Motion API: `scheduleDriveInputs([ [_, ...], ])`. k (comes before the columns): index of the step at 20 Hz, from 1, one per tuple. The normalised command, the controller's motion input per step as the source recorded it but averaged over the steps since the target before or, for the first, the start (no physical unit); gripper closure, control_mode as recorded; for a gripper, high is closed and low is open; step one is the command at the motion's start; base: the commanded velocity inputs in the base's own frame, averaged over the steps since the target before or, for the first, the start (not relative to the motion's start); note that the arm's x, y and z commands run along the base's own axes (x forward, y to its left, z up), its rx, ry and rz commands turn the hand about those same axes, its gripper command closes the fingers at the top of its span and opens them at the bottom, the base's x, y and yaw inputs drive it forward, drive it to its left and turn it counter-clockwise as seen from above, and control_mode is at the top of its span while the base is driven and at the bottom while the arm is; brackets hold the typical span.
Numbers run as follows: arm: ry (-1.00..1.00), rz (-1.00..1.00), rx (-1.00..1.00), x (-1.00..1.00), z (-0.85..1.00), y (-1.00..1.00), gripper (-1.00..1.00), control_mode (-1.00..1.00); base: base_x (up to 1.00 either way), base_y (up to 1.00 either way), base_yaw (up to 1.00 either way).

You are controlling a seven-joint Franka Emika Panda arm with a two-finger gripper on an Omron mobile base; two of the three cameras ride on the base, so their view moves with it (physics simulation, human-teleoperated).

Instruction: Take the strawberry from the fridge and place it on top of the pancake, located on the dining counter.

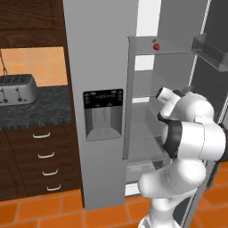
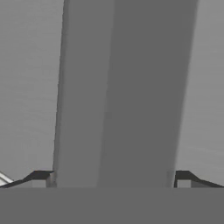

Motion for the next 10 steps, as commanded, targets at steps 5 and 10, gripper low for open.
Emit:
scheduleDriveInputs([
  [5,0.00,0.00,0.00,-0.07,0.00,-1.00,-1.00,-1.00,0.00,0.00,0.00],
  [10,-0.02,0.03,0.02,-0.13,0.03,-0.42,-1.00,-1.00,0.00,0.00,0.00],
])
